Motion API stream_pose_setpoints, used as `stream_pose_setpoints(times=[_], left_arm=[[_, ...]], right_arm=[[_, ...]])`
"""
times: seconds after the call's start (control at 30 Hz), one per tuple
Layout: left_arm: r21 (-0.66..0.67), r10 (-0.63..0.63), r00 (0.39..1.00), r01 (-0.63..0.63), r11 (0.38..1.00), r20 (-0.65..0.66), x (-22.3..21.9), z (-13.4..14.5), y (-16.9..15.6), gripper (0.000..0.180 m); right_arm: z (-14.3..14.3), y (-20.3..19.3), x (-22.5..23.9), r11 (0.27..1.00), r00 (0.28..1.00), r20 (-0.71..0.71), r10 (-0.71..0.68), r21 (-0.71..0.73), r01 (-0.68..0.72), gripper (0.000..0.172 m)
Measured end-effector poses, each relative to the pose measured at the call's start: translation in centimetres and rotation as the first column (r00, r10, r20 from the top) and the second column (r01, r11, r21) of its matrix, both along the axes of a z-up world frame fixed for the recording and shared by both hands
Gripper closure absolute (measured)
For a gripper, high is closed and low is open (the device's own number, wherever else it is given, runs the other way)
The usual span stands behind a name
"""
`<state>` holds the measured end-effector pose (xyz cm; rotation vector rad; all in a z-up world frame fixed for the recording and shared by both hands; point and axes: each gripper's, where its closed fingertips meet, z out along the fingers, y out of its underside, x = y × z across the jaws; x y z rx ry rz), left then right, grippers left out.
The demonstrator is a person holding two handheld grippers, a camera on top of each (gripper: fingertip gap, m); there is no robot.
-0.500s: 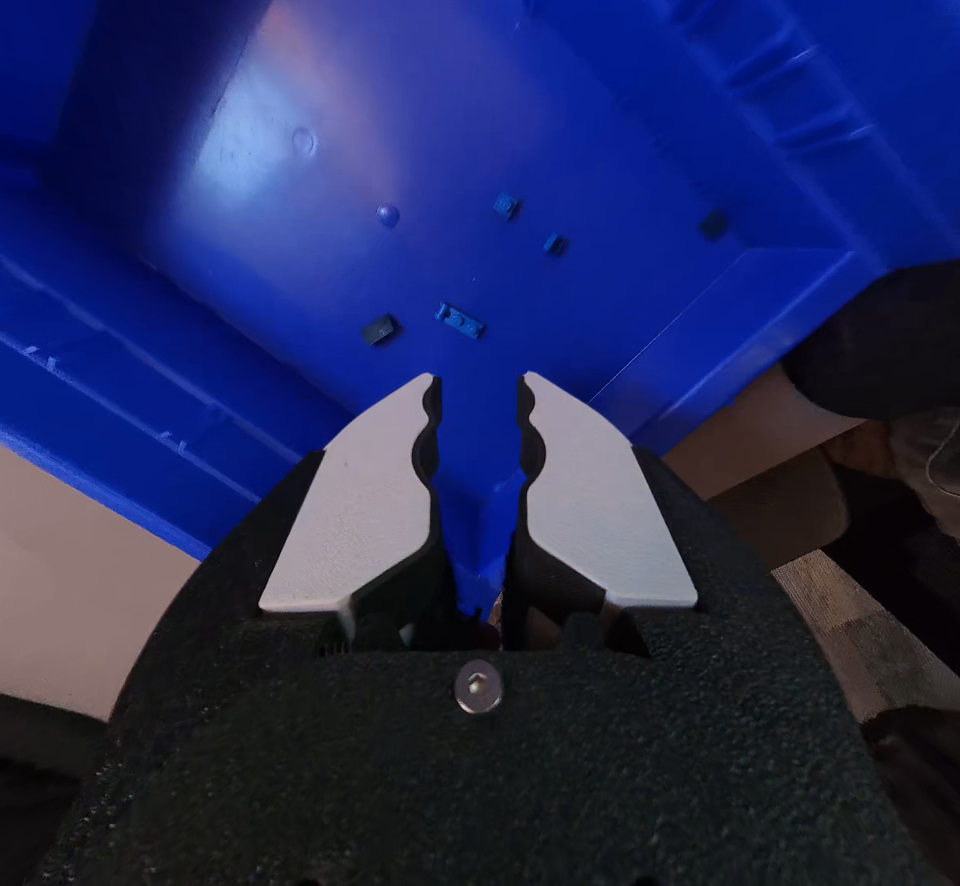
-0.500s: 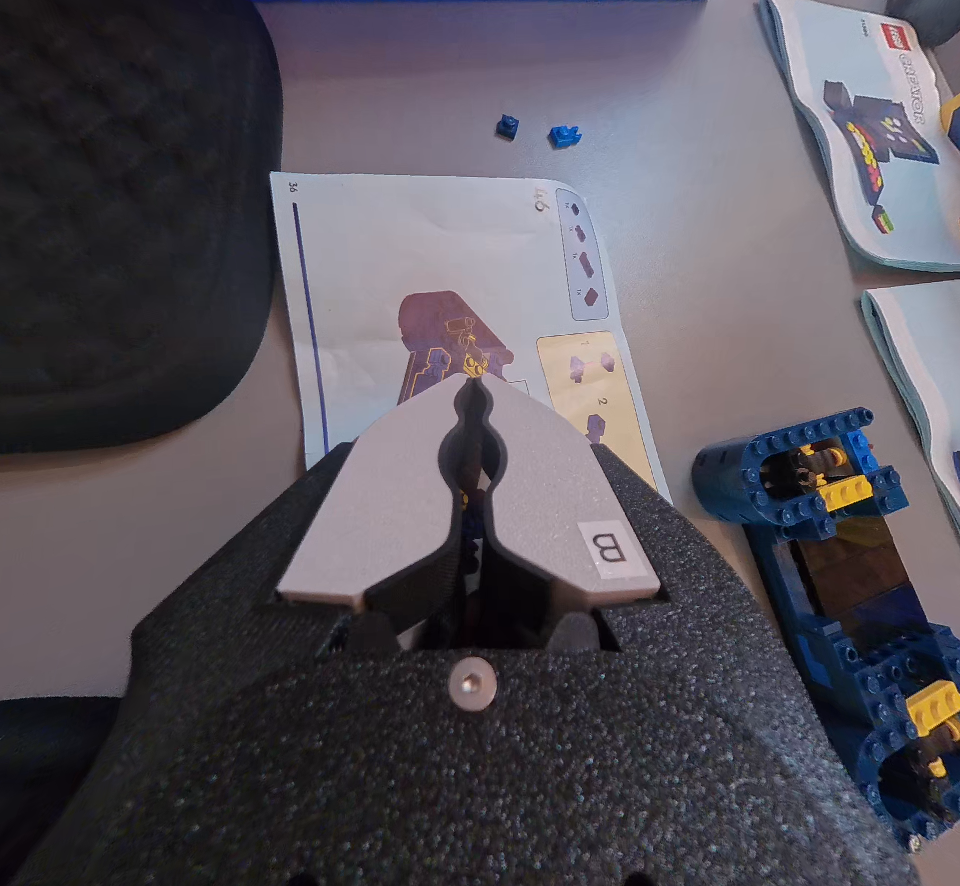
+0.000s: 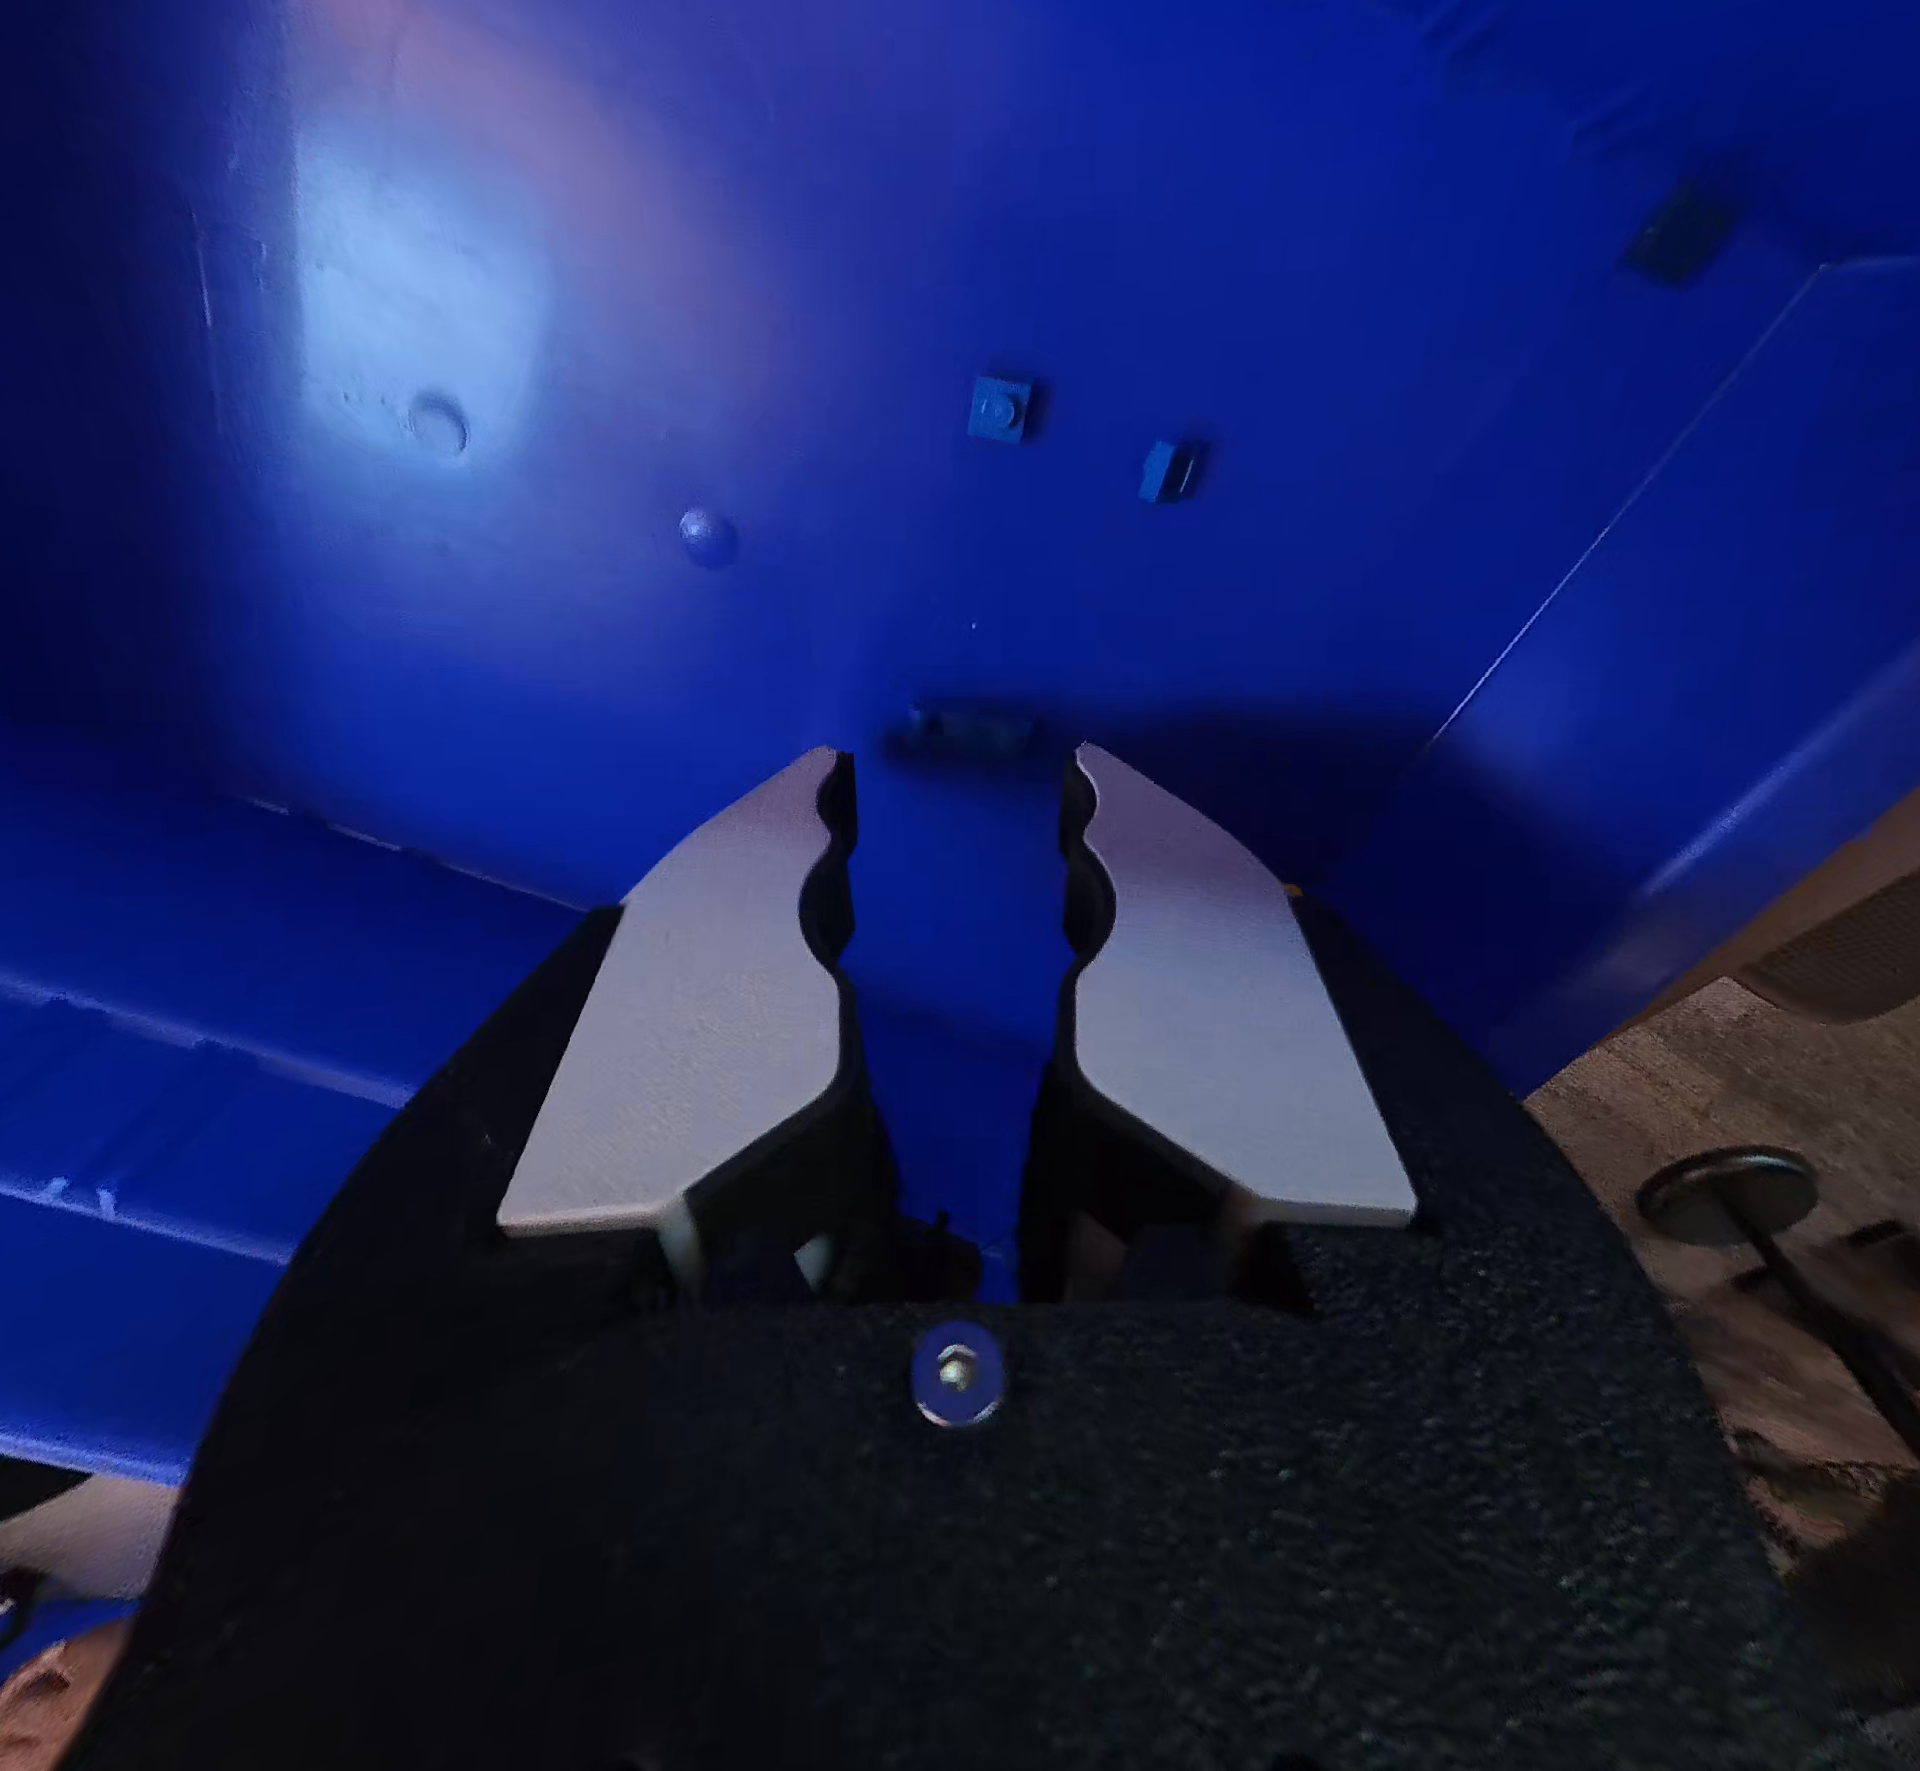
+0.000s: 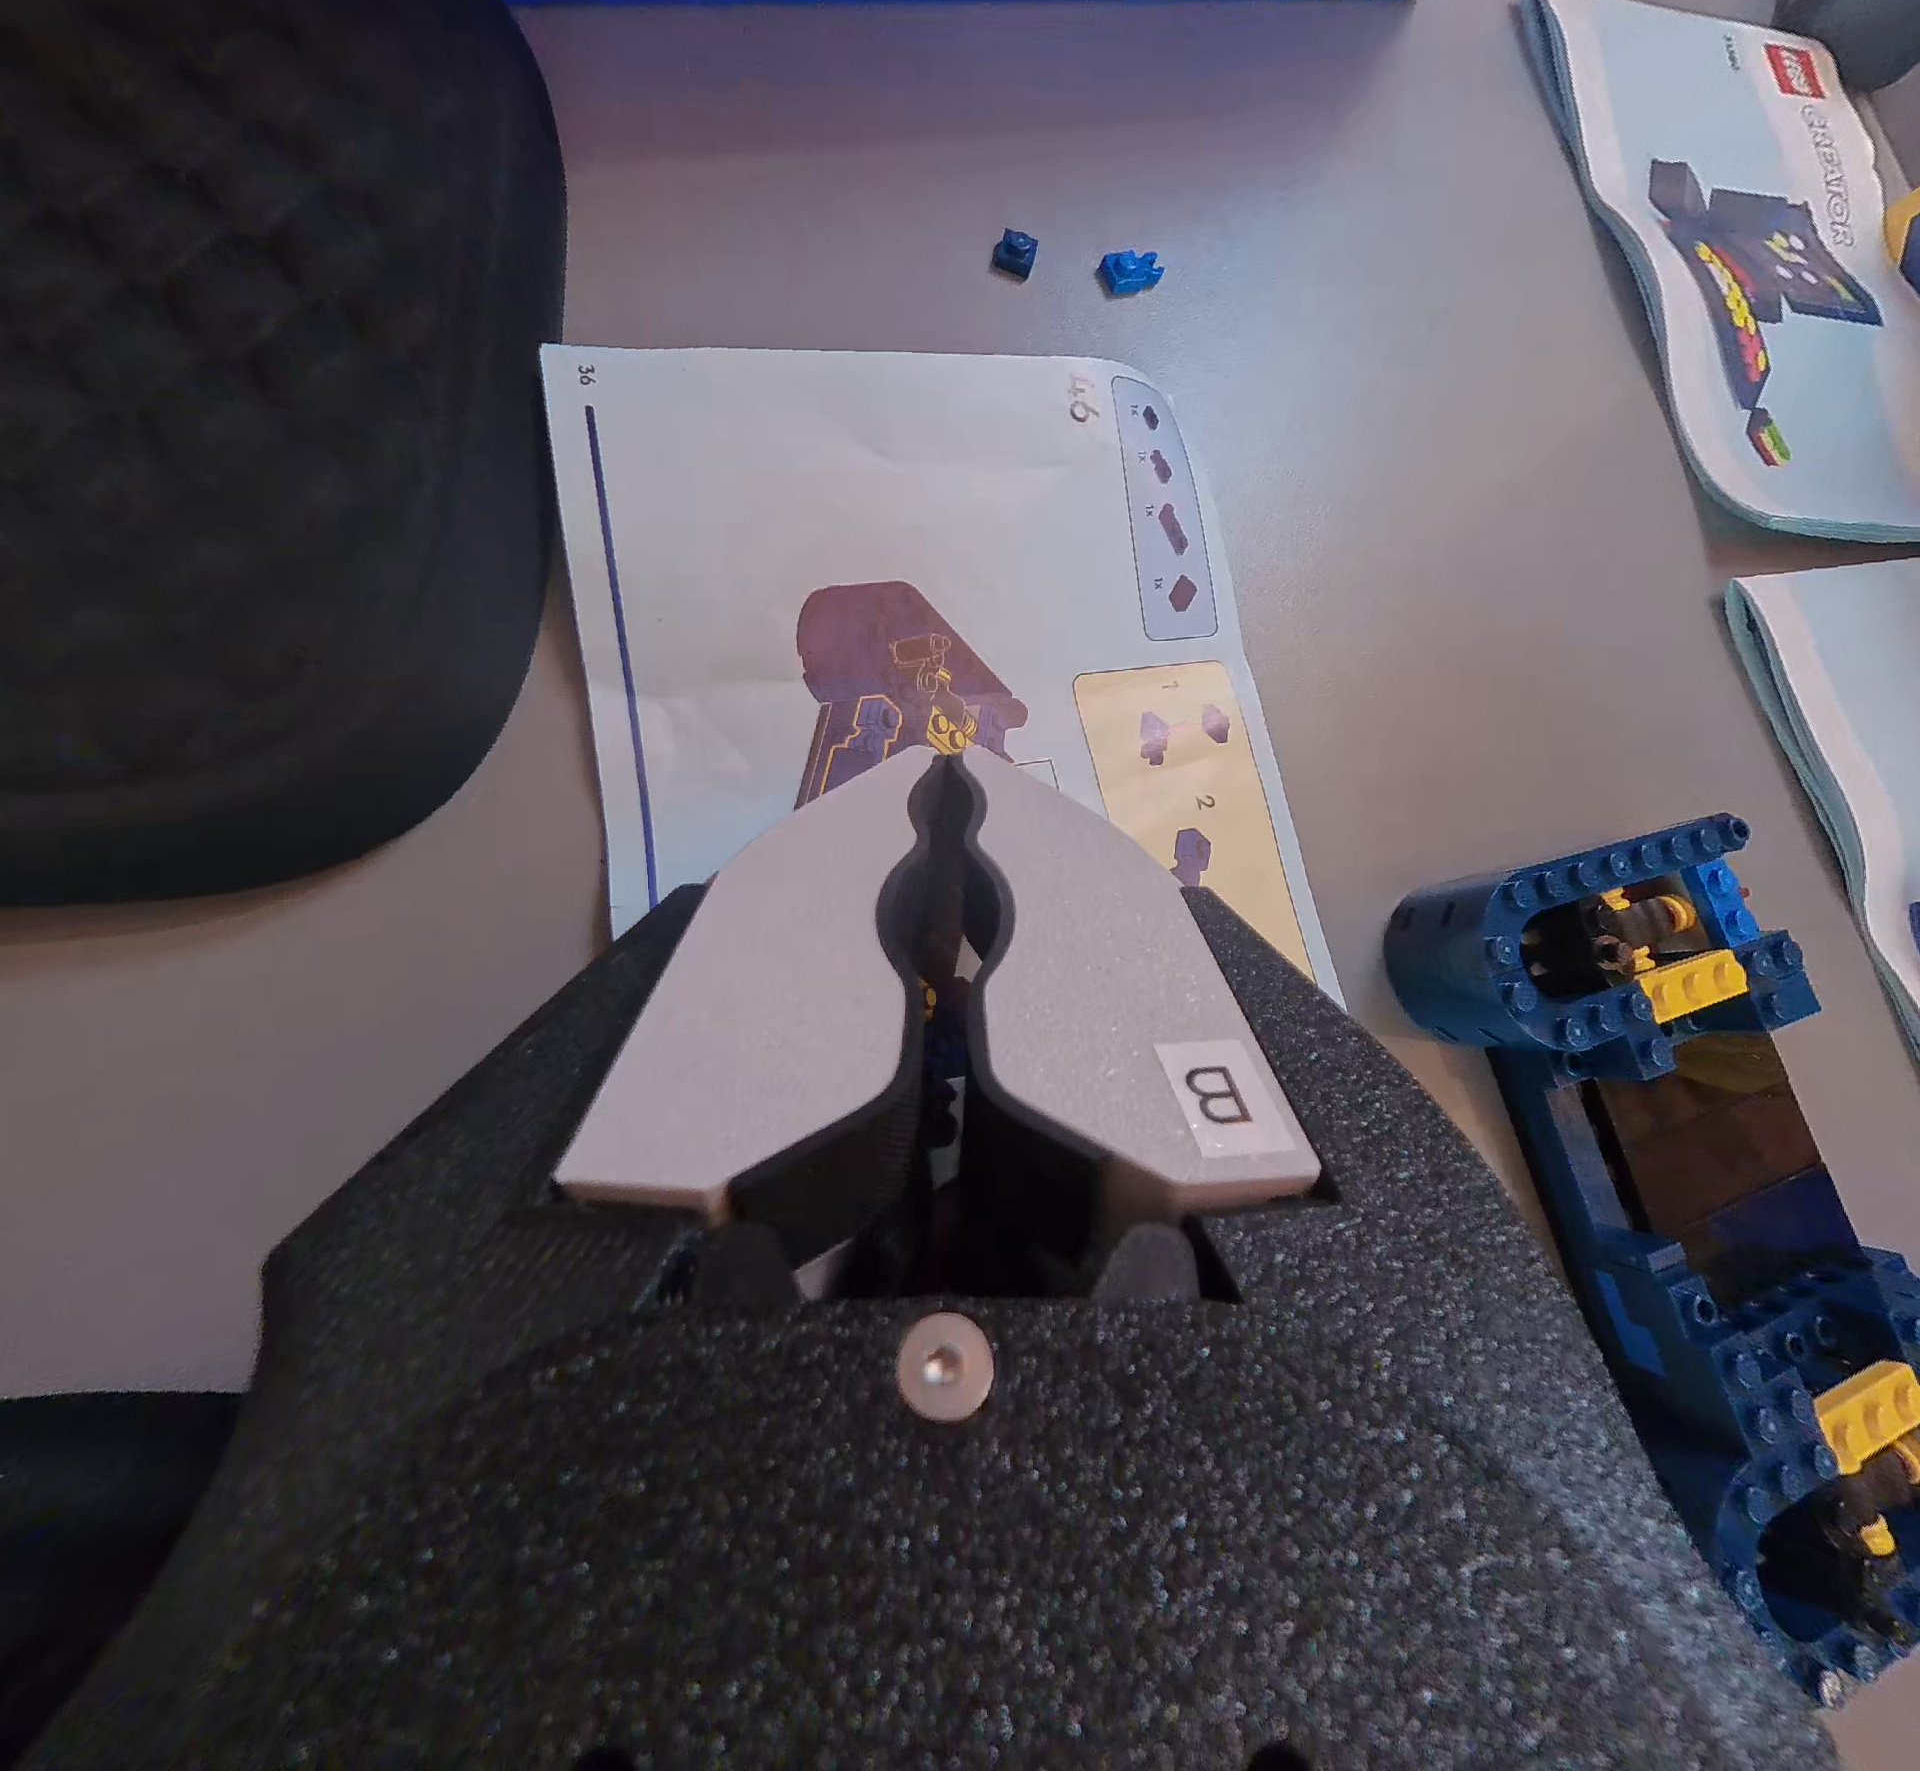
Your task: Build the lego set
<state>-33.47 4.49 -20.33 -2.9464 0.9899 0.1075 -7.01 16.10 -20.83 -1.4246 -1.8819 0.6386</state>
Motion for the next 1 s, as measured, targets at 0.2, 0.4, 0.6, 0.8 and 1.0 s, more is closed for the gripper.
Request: stream_pose_setpoints(times=[0.2,0.4,0.6,0.8,1.0], left_arm=[[-0.021,-0.014,1.0,0.014,1.0,0.021,0.4,-0.6,0.1,0.15],[-0.05,0.02,0.998,-0.017,0.999,0.06,0.7,-0.7,-0.1,0.157],[0.001,0.043,0.996,-0.043,0.999,0.072,0.8,0.9,0.7,0.157],[0.189,-0.025,1.0,0.022,0.982,0.016,2.8,8.2,4.9,0.158],[0.369,-0.257,0.947,0.173,0.913,0.191,12.6,13.4,10.2,0.158]], right_arm=[[0.0,0.0,0.0,1.0,1.0,0.0,0.0,-0.001,0.0,0.172],[0.0,0.0,0.0,1.0,1.0,0.0,0.0,0.0,0.0,0.172],[0.0,0.0,0.0,1.0,1.0,0.0,-0.001,-0.01,0.001,0.172],[0.0,-0.1,-0.1,1.0,1.0,-0.001,0.0,0.006,0.0,0.172],[0.0,-0.1,-0.1,1.0,1.0,-0.001,0.0,0.001,0.0,0.172]])
